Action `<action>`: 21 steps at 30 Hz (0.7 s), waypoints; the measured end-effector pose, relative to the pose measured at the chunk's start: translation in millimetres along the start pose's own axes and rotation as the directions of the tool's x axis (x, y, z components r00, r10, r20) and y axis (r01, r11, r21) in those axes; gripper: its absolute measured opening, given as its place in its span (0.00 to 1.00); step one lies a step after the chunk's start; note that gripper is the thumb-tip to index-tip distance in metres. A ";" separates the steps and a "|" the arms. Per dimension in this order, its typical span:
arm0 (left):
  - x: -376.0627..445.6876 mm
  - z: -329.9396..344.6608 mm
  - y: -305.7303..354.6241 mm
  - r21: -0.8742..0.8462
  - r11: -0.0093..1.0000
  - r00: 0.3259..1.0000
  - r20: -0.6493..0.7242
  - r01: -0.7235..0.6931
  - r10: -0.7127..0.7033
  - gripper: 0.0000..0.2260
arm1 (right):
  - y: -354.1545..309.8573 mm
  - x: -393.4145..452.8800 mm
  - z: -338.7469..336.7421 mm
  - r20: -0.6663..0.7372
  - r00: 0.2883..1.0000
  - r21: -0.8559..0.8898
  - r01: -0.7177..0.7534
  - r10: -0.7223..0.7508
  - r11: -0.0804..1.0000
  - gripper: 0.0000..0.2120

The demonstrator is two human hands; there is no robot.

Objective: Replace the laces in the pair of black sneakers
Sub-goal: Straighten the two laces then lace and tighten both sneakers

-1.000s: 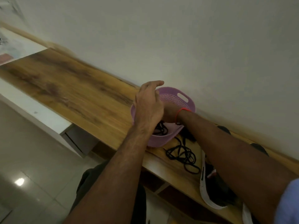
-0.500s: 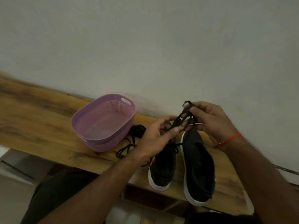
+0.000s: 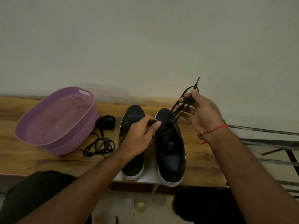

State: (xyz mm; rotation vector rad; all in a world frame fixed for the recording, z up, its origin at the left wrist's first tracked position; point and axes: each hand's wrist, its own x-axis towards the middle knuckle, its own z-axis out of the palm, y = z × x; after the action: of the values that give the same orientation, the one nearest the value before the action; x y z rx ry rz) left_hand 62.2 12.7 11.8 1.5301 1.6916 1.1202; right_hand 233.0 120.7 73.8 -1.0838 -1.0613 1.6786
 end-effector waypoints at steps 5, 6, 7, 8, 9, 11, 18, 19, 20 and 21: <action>5.2 10.0 -10.2 0.457 0.888 0.971 0.228 -0.045 -0.068 0.07 | 22.1 13.8 -4.4 0.030 1.000 -0.457 0.009 0.005 0.890 0.08; 4.4 11.4 -10.7 0.510 0.859 0.967 0.237 -0.039 -0.097 0.06 | 28.9 14.3 -4.6 0.054 0.998 -0.559 0.016 0.018 0.829 0.08; 3.4 12.9 -10.3 0.544 0.839 0.963 0.239 -0.028 -0.122 0.07 | 35.3 14.0 -4.3 0.076 0.996 -0.642 0.007 0.054 0.766 0.09; 2.6 13.9 -9.5 0.565 0.825 0.960 0.241 -0.017 -0.145 0.08 | 41.3 13.8 -3.4 0.097 0.990 -0.705 -0.004 0.102 0.709 0.09; 1.4 13.7 -8.7 0.575 0.818 0.955 0.245 -0.006 -0.165 0.08 | 46.9 14.0 -2.1 0.116 0.983 -0.747 -0.007 0.142 0.664 0.10; -0.4 10.0 -9.1 0.579 0.815 0.947 0.251 0.020 -0.201 0.06 | 52.5 14.4 1.4 0.140 0.976 -0.794 0.012 0.164 0.607 0.11; -13.9 -18.0 -21.0 0.624 0.781 0.938 0.250 0.034 -0.241 0.06 | 62.1 0.9 19.2 0.209 0.954 -0.821 0.053 0.213 0.568 0.10; -16.6 -22.4 -23.9 0.615 0.788 0.942 0.247 0.029 -0.227 0.07 | 63.8 -2.6 23.1 0.222 0.950 -0.819 0.059 0.220 0.571 0.10; -19.5 -26.5 -27.1 0.599 0.800 0.949 0.237 0.026 -0.208 0.07 | 64.5 -5.9 26.7 0.229 0.947 -0.808 0.057 0.225 0.586 0.11; -22.2 -30.0 -30.5 0.575 0.818 0.960 0.215 0.025 -0.181 0.08 | 64.0 -8.9 30.0 0.230 0.946 -0.784 0.040 0.230 0.619 0.12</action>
State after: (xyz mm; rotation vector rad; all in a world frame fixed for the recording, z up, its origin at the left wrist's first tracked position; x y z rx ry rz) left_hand 25.3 -14.5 -3.2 1.8068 1.9912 0.3253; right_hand 193.9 88.6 23.6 -1.4492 -2.1145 1.4939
